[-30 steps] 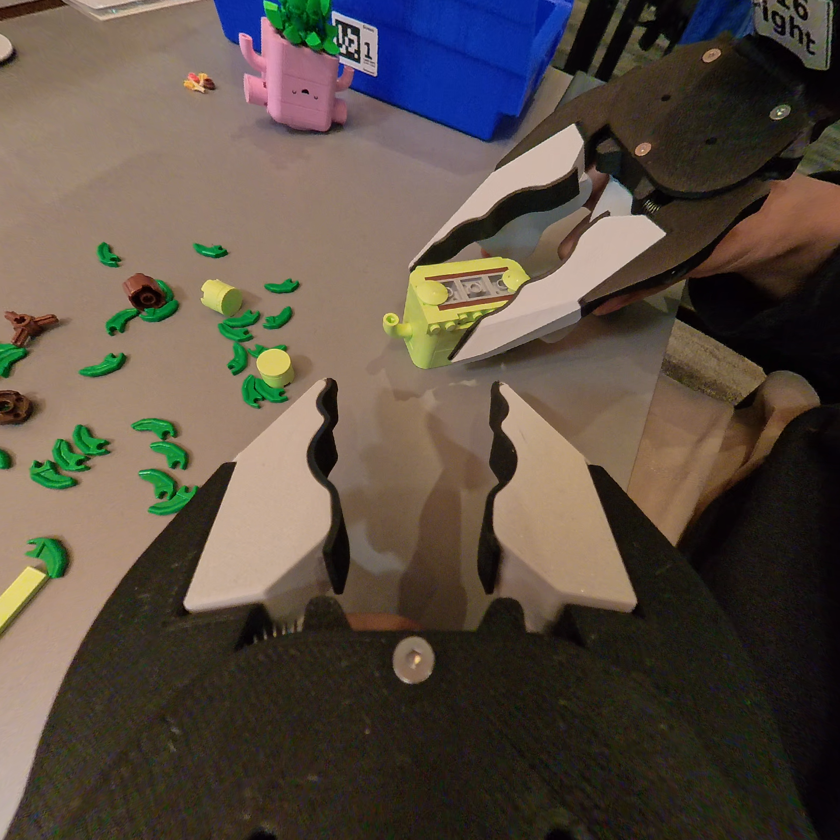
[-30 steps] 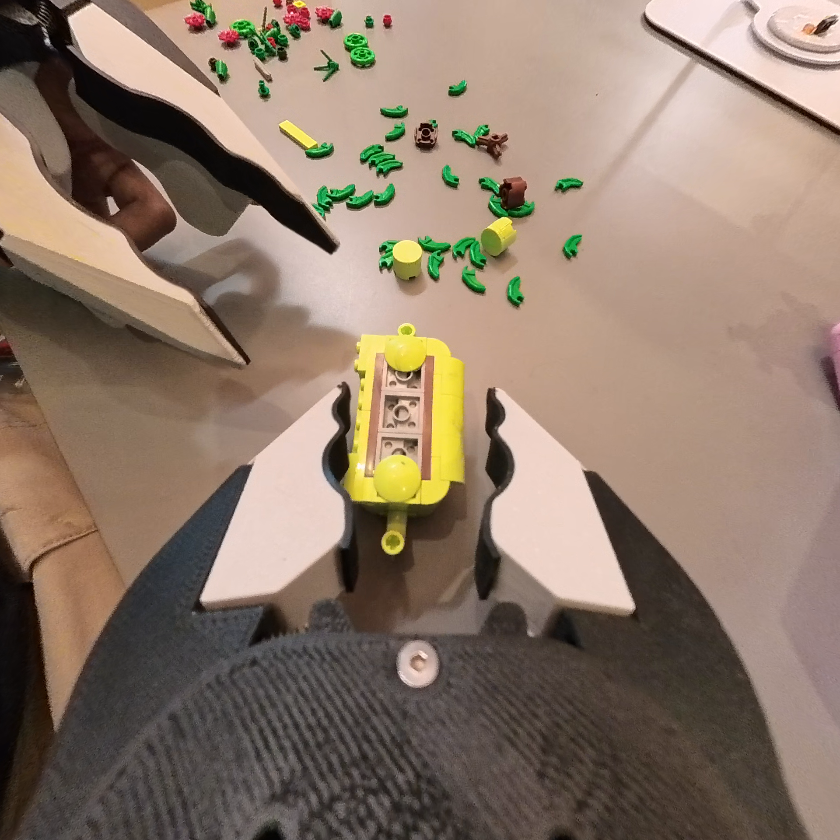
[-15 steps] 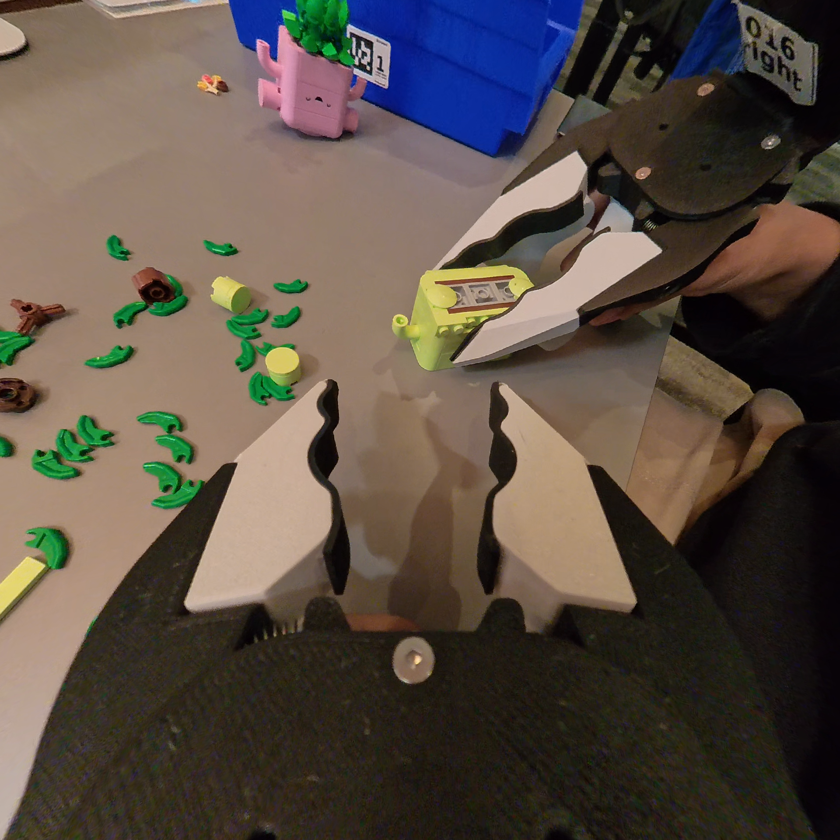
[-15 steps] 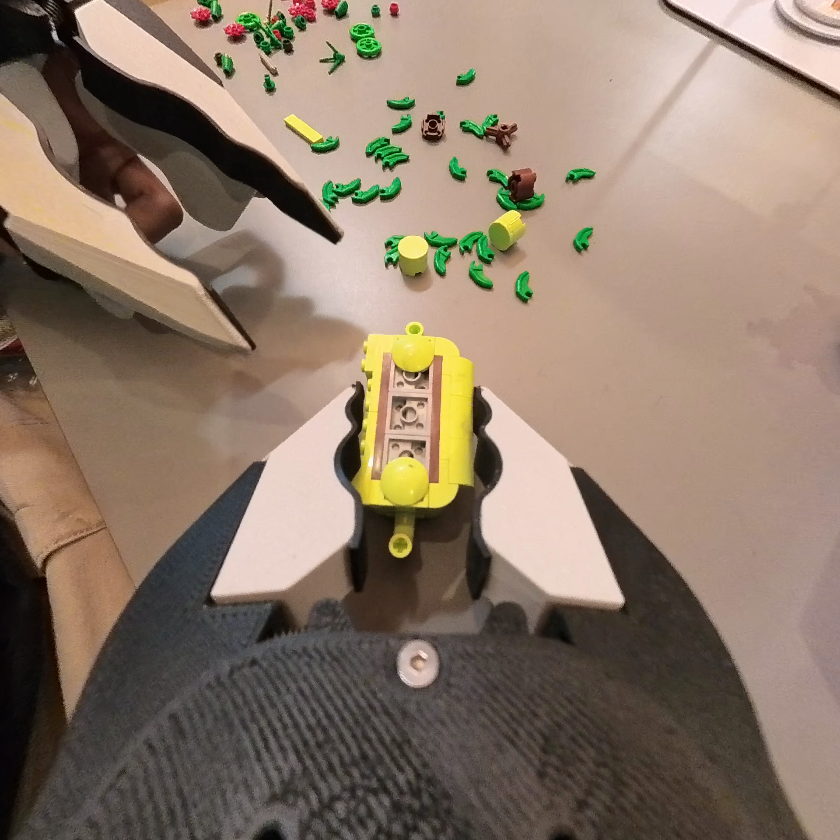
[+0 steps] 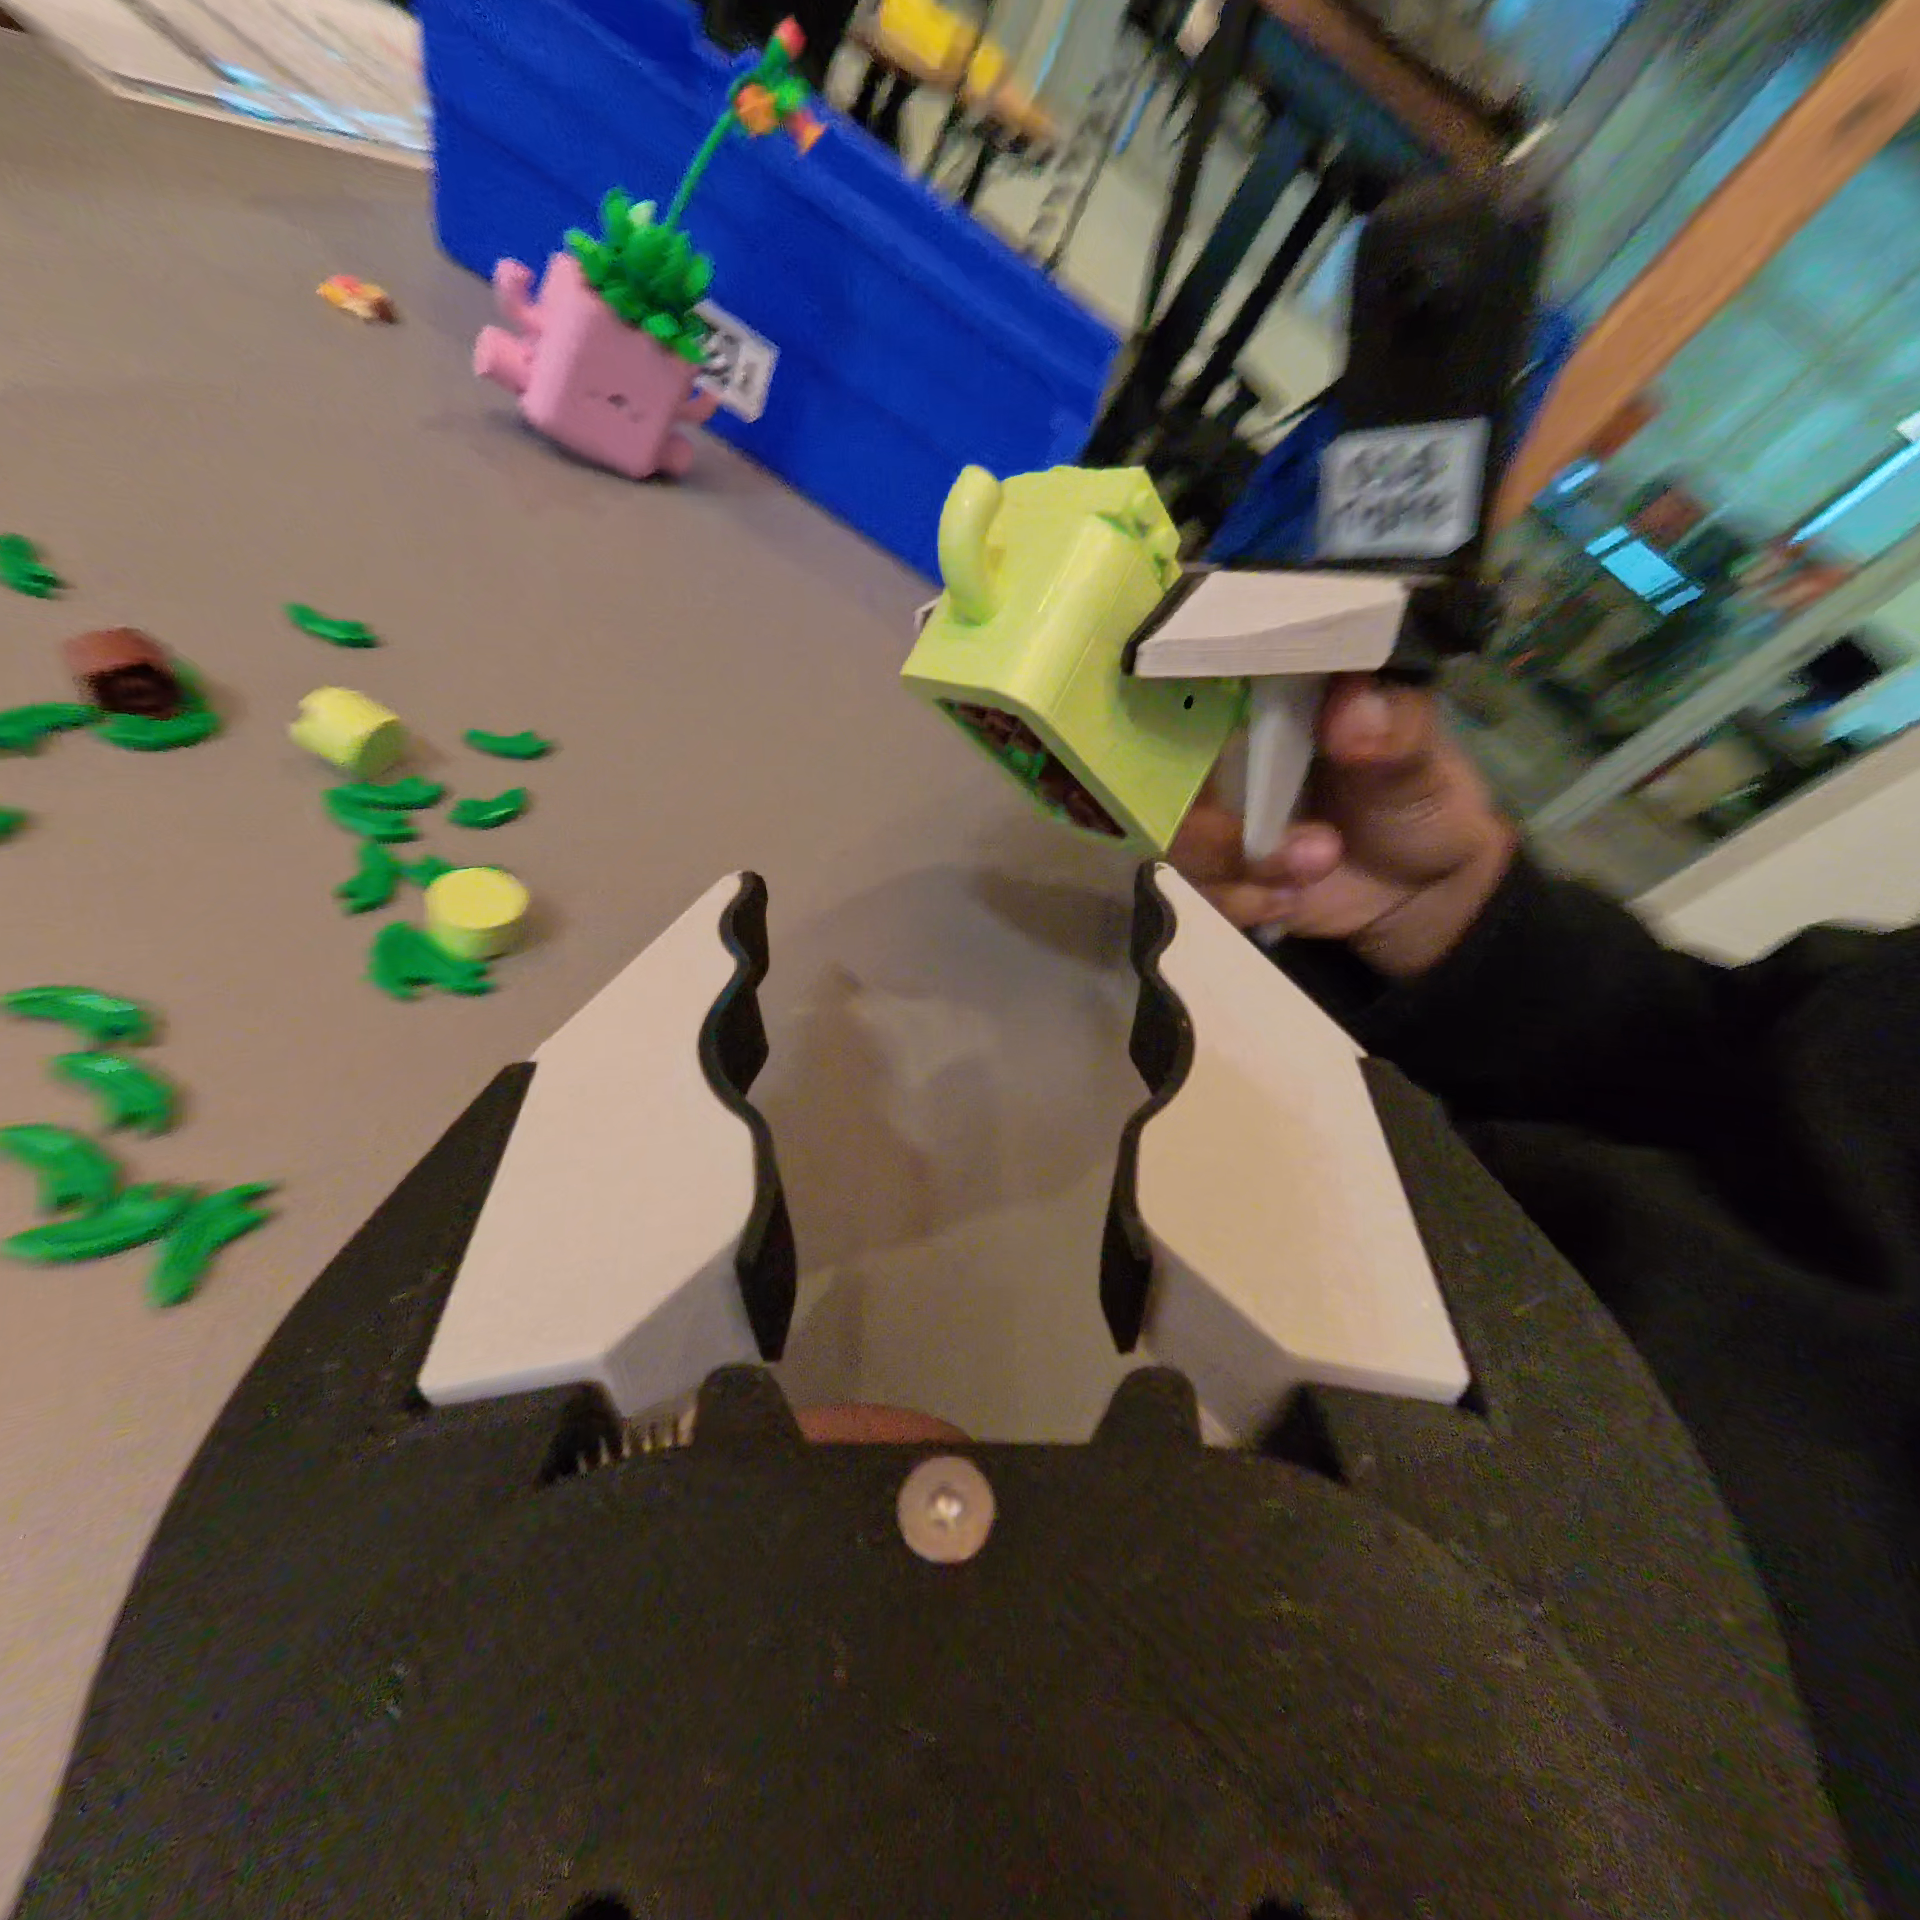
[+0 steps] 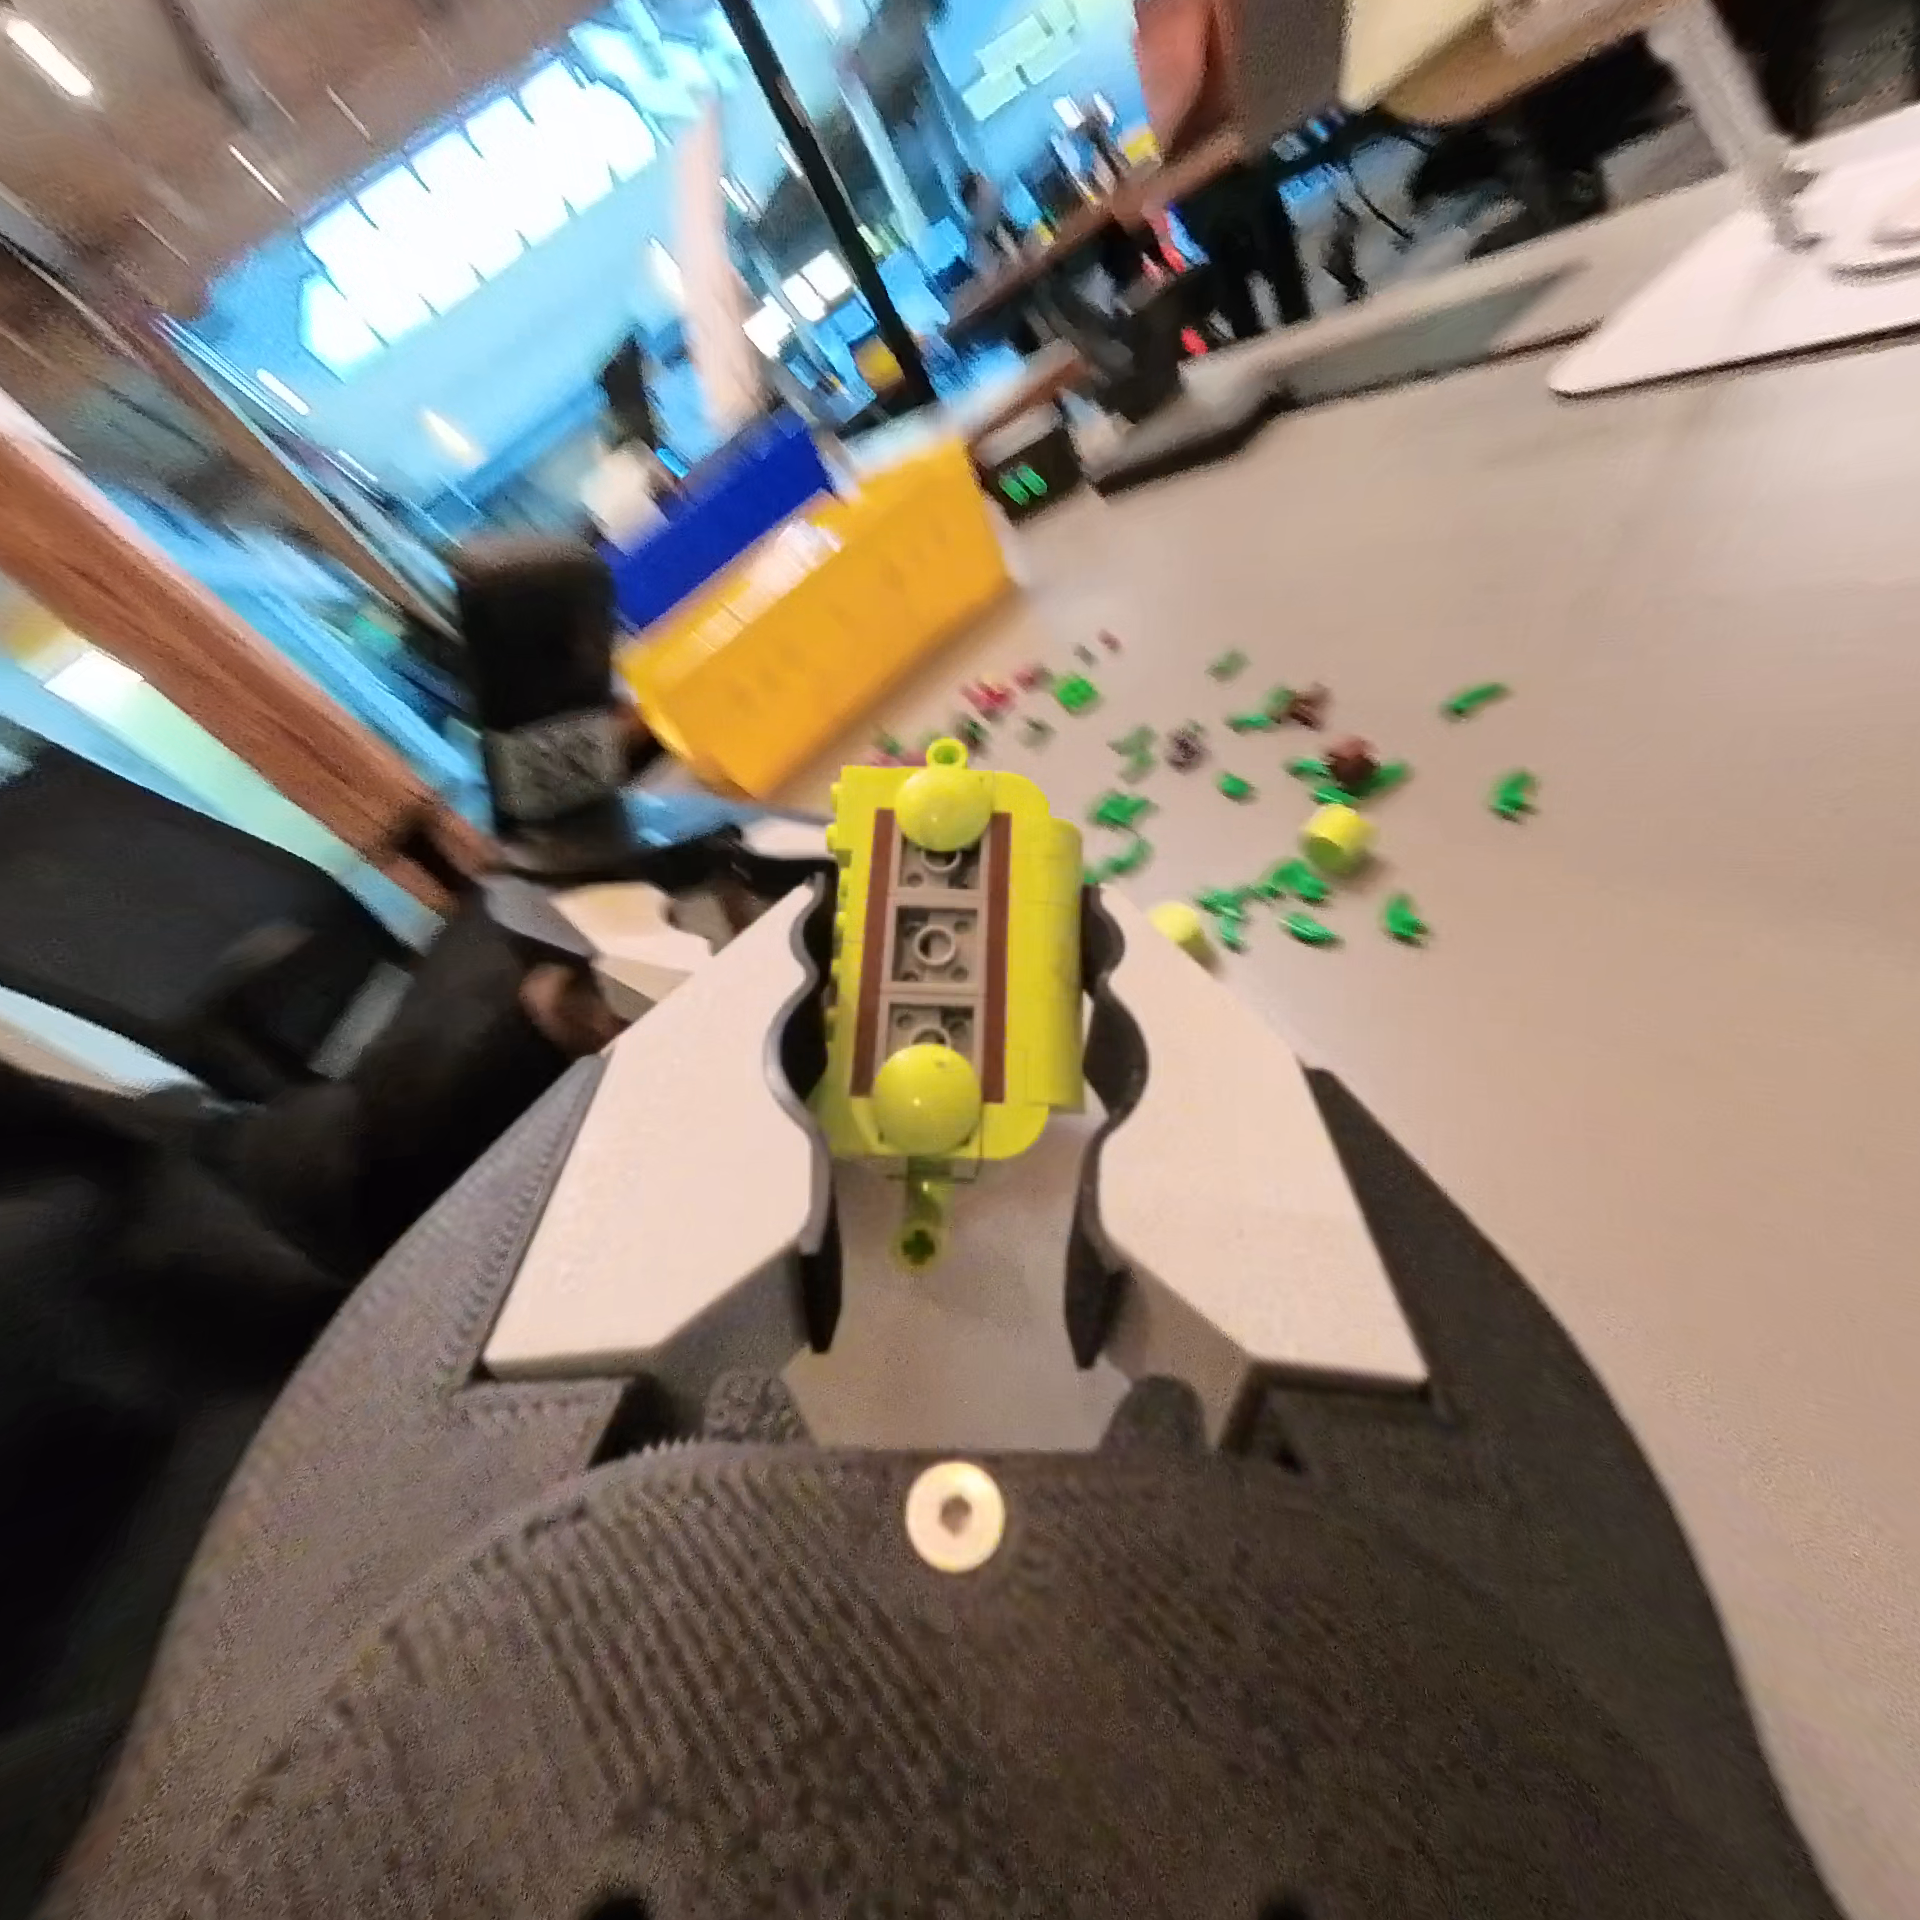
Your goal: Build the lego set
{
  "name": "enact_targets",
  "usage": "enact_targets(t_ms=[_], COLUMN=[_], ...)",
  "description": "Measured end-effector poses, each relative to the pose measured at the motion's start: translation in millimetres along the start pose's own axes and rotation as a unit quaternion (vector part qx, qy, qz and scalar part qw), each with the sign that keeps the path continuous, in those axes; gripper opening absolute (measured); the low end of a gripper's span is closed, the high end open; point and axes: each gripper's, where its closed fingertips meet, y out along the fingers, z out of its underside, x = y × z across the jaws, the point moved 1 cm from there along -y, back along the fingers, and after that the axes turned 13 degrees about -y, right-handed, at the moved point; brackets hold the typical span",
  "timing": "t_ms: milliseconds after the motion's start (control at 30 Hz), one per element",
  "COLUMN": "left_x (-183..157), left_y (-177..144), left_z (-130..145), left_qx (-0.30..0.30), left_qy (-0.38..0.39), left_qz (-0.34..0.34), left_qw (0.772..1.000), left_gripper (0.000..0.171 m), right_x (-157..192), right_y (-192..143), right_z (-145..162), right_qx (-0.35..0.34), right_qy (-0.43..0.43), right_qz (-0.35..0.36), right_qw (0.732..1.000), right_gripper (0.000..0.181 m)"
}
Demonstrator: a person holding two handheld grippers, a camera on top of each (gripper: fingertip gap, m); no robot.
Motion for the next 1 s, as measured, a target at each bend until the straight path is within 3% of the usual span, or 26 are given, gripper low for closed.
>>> enact_targets(t_ms=[167, 267, 400, 467, 567, 700, 833, 1000], left_x=[-28.8, -45.7, -48.4, -48.7, -48.3, -41.3, -13.9, 11.6], left_y=[3.0, -2.4, 5.4, 7.1, 4.6, 7.4, 16.1, 29.8], left_z=[-7.0, -15.7, -13.9, -16.6, -22.4, -21.9, -15.7, -5.8], left_qx=[-0.023, -0.046, -0.047, -0.063, -0.076, -0.050, 0.031, 0.150], left_qy=[-0.109, -0.164, -0.192, -0.194, -0.198, -0.153, -0.017, 0.151], left_qz=[0.121, 0.199, 0.209, 0.207, 0.210, 0.146, -0.015, -0.143], left_qw=[0.986, 0.965, 0.958, 0.957, 0.955, 0.976, 0.999, 0.966], left_gripper=[0.069, 0.069, 0.064, 0.039, 0.038, 0.037, 0.038, 0.039], right_x=[18.3, 17.1, 23.3, 26.0, 26.7, 14.6, -18.8, -44.3], right_y=[-0.3, 0.5, 3.2, 3.8, 0.6, -15.2, -40.7, -68.8], right_z=[-21.7, -17.3, -11.7, -11.3, -10.6, -16.6, -15.3, -7.7], right_qx=[-0.101, -0.101, -0.094, -0.094, -0.083, -0.084, -0.068, -0.056], right_qy=[0.110, 0.124, 0.125, 0.130, 0.126, 0.102, 0.056, 0.012], right_qz=[-0.083, -0.085, -0.092, -0.099, -0.107, -0.086, -0.006, 0.074], right_qw=[0.985, 0.983, 0.983, 0.982, 0.983, 0.988, 0.996, 0.996], right_gripper=[0.046, 0.046, 0.046, 0.046, 0.046, 0.048, 0.053, 0.052])
